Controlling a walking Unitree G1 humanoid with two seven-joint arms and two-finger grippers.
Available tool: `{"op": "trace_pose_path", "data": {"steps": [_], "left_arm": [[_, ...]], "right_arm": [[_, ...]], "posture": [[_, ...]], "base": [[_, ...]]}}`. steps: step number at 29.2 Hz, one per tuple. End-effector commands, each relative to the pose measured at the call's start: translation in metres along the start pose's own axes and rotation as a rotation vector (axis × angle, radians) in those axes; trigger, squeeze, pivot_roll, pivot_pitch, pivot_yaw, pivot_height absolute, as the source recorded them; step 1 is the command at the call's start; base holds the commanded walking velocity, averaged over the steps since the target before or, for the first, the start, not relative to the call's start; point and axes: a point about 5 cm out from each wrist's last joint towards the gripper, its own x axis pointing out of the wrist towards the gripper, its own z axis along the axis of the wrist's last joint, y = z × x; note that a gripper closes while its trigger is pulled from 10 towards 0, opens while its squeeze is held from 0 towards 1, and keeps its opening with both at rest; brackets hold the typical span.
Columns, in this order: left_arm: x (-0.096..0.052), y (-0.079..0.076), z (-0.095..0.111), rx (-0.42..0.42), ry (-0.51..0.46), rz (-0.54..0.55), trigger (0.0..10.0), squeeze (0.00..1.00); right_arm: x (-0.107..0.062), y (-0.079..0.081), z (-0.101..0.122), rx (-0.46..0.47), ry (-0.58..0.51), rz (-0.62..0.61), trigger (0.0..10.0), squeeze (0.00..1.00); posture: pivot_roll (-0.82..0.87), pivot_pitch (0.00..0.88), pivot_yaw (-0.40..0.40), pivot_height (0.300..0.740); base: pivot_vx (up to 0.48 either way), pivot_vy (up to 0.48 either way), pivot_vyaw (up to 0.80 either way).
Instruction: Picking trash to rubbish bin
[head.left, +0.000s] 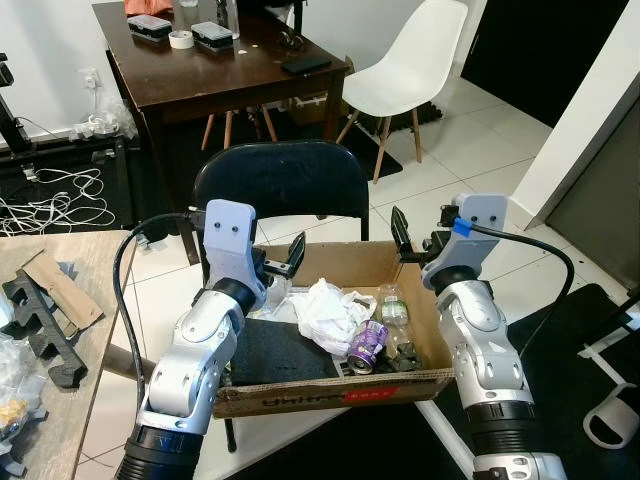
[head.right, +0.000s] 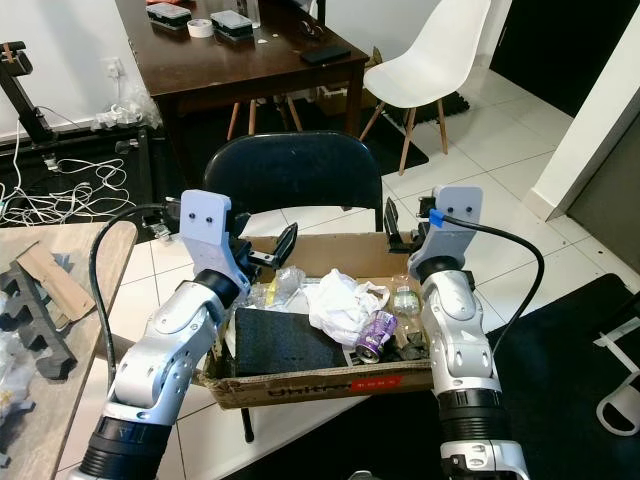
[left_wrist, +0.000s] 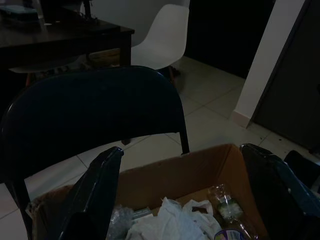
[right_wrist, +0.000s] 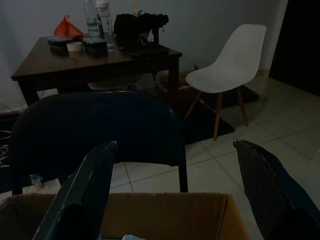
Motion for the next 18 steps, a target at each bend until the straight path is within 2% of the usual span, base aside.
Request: {"op": "trace_pose_path", "data": {"steps": [1,18], "left_arm": [[-0.0010,-0.0001,-0.0005,-0.006,0.006,-0.001,10.0,0.00],[-0.0030,-0.0022,-0.0001,-0.008,0.006,-0.014,10.0,0.00]], "right_arm": [[0.0000,0.0032,0.0019,0.005,-0.010,0.005,10.0,0.00],[-0.0022,0.0059,0.0006,0.014,-0.006,0.010,10.0,0.00]], "posture": [[0.00,0.144,-0.008,0.740],[0.00,0.147,-0.005,0.740]], "base": [[-0.345,0.000,0.00],[-0.358,0.000,0.00]]}}
